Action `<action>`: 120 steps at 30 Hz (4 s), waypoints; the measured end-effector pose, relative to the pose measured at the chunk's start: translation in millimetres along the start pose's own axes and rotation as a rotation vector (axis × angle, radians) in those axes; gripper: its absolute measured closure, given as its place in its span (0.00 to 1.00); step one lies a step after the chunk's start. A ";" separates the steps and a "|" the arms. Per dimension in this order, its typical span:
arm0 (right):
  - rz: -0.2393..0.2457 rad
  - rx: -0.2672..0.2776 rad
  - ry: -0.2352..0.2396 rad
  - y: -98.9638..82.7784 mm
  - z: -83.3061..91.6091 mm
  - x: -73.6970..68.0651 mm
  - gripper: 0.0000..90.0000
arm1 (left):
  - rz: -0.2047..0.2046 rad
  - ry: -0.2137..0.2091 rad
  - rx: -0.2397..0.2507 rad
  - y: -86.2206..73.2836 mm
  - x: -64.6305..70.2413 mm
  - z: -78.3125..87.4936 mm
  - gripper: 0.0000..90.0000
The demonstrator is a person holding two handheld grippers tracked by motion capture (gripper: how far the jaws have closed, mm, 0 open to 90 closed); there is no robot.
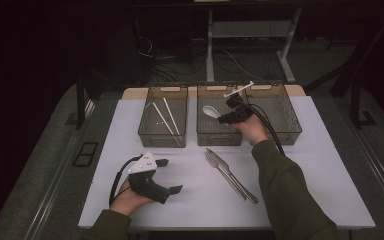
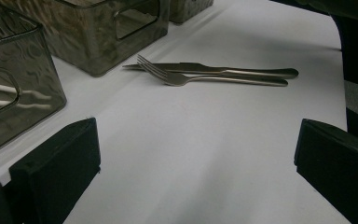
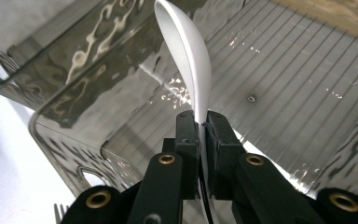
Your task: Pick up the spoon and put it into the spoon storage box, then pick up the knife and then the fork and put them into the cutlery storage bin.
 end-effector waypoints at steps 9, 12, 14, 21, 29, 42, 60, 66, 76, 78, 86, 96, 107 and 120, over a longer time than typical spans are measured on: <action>0.030 -0.059 -0.006 -1.1 -12.3 -5.7 0.93 | 0.001 -0.002 0.000 0.0 0.2 0.0 0.00; 0.047 -0.088 -0.016 -0.2 -15.3 -7.6 0.93 | 0.002 -0.003 0.001 0.0 0.3 0.0 0.00; 0.060 -0.108 -0.019 0.4 -17.2 -9.0 0.93 | 0.002 -0.003 0.001 0.0 0.2 0.0 0.00; 0.061 -0.133 -0.005 1.5 -18.9 -9.7 0.92 | -0.001 -0.005 0.000 0.1 0.4 -0.1 0.00; 0.057 -0.127 -0.002 1.4 -19.5 -10.5 0.88 | -0.001 -0.006 -0.002 0.2 0.5 -0.1 0.00; 0.024 0.026 -0.008 5.8 10.4 -3.6 0.60 | -0.004 -0.006 -0.006 0.1 0.1 -0.2 0.00; 0.090 0.210 0.048 -12.9 72.2 -21.7 0.43 | 0.007 -0.004 -0.007 -0.5 0.0 -0.9 0.00; 0.127 0.222 0.070 -25.8 86.4 -33.6 0.43 | 0.008 -0.003 -0.009 -0.6 0.0 -0.8 0.00; 0.129 0.262 0.102 -57.3 99.7 -41.1 0.41 | 0.009 0.000 -0.012 -1.1 0.1 -0.5 0.00; 0.126 0.261 0.102 -63.7 100.6 -42.1 0.41 | 0.008 0.001 -0.010 -1.2 0.2 -0.6 0.00; 0.120 0.243 0.100 -87.7 102.9 -47.9 0.41 | 0.008 0.002 -0.010 -1.2 0.5 0.0 0.00; 0.129 0.216 0.118 -106.9 105.1 -58.0 0.41 | 0.008 0.004 -0.010 -1.2 0.8 0.9 0.00; 0.143 0.175 0.133 -117.6 103.0 -67.6 0.41 | 0.005 0.008 -0.012 -1.2 0.2 1.3 0.00; 0.124 0.051 0.159 -125.4 88.0 -74.8 0.46 | 0.005 0.009 -0.009 -0.5 -0.7 1.0 0.00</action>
Point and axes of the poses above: each handheld gripper's, and its own axes: z roughly backward along the jaws, y roughly out of its top, x roughly to its right, the point moved 1 cm from there along -z, roughly forward along the jaws, and after that the axes turned 13 degrees about z, right-handed, at the moved point
